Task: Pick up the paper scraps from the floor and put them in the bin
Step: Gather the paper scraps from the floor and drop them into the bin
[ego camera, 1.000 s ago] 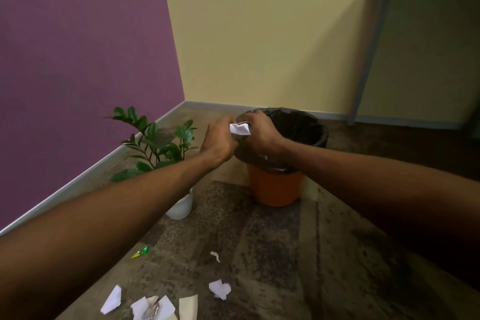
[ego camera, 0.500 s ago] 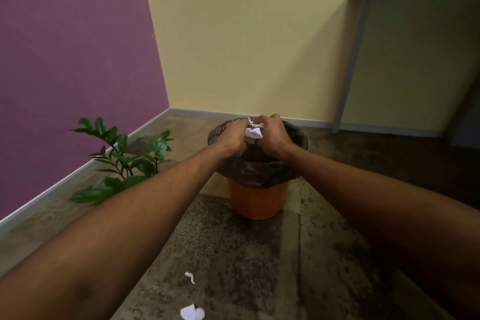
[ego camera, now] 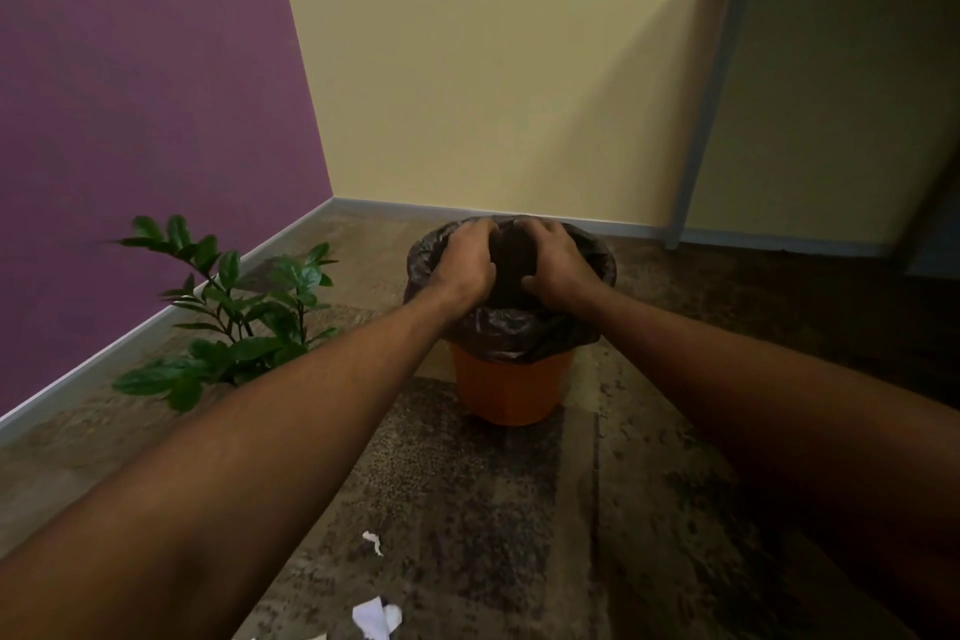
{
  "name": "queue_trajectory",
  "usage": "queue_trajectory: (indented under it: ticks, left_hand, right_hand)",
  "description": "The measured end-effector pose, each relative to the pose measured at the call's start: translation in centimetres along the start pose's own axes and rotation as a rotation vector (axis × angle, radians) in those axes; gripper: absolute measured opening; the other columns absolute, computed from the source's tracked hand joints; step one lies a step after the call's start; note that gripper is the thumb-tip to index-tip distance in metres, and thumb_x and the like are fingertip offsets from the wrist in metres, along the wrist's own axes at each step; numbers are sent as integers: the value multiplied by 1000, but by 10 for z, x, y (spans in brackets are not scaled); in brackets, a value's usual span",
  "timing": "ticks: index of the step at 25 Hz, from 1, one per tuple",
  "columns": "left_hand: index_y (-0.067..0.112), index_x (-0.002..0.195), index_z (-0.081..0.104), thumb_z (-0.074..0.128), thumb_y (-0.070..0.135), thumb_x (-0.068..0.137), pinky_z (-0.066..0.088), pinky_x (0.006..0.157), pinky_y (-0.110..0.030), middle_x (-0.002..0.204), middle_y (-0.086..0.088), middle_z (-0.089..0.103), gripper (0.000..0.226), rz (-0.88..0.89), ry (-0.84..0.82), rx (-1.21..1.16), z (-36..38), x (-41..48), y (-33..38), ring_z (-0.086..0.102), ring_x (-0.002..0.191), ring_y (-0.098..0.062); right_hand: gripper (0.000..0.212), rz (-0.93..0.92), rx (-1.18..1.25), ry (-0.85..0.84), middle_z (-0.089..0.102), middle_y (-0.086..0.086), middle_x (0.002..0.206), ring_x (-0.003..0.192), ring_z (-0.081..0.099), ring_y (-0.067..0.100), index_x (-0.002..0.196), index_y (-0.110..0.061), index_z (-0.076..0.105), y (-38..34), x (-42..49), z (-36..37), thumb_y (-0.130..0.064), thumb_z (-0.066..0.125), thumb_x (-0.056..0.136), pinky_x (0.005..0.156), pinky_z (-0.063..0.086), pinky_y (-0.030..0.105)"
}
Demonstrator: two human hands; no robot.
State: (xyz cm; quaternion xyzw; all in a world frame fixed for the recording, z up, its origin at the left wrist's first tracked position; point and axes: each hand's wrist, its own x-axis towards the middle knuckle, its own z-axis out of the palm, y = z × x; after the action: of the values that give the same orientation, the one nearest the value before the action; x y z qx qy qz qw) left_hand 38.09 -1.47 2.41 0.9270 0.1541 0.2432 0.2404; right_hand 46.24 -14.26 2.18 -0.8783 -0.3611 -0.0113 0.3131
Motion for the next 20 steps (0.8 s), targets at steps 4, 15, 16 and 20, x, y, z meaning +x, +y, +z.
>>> queue_trajectory:
  ticks: [4, 15, 16, 20]
  left_hand:
    - [27, 99, 50, 65, 8, 88, 49, 70, -29, 99, 6, 52, 26, 95, 94, 97, -7, -22, -20, 54, 84, -12]
    - [46, 88, 36, 54, 14, 87, 32, 57, -11, 82, 23, 45, 37, 166, 44, 107, -52, -131, -102, 49, 73, 4]
    - [45, 89, 39, 54, 15, 86, 34, 59, -10, 83, 23, 48, 34, 143, 11, 103, -55, -143, -111, 51, 74, 4]
    - [28, 88, 47, 56, 14, 82, 40, 68, -26, 88, 8, 56, 18, 12, -197, 130, -63, -206, -158, 59, 83, -15]
  right_hand:
    - [26, -185, -152, 171, 55, 3, 122, 110, 57, 21, 117, -19, 58, -16, -20, 14, -21, 67, 93, 90, 56, 41]
    - [26, -584, -363, 178, 63, -1, 99, 87, 61, 19, 112, -21, 61, -88, -84, 105, -33, 58, 90, 72, 49, 34]
    - [27, -592, -342, 132, 64, -1, 99, 88, 62, 20, 112, -20, 61, -92, -91, 115, -34, 56, 89, 74, 50, 34]
    - [20, -657, -253, -173, 64, 3, 101, 91, 64, 25, 104, -19, 57, -104, -132, 163, -32, 54, 90, 74, 52, 38]
